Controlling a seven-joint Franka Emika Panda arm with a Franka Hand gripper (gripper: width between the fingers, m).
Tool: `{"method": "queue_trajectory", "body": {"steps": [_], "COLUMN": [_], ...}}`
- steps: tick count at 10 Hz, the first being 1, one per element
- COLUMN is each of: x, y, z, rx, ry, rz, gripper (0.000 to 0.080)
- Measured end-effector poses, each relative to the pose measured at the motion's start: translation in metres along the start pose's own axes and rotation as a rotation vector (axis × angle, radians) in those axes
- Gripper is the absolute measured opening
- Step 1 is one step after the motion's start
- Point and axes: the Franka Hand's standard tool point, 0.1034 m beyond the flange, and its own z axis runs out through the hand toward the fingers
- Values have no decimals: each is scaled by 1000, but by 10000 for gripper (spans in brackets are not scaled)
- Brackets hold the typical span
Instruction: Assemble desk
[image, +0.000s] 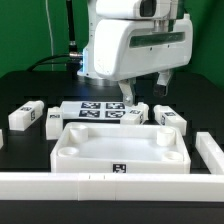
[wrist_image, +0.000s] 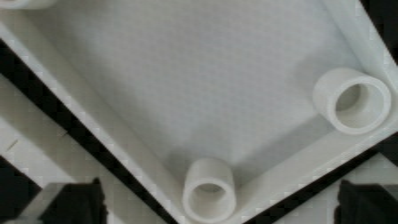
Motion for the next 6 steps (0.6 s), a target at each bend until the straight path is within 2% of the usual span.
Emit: {"method": "queue_trajectory", "body": {"steps": [5,6], "x": [0,0], "y": [0,0], "z": [0,1], "rx": [1,-9], "ry": [0,13], "rz": [1,-42], "gripper": [649,649]}}
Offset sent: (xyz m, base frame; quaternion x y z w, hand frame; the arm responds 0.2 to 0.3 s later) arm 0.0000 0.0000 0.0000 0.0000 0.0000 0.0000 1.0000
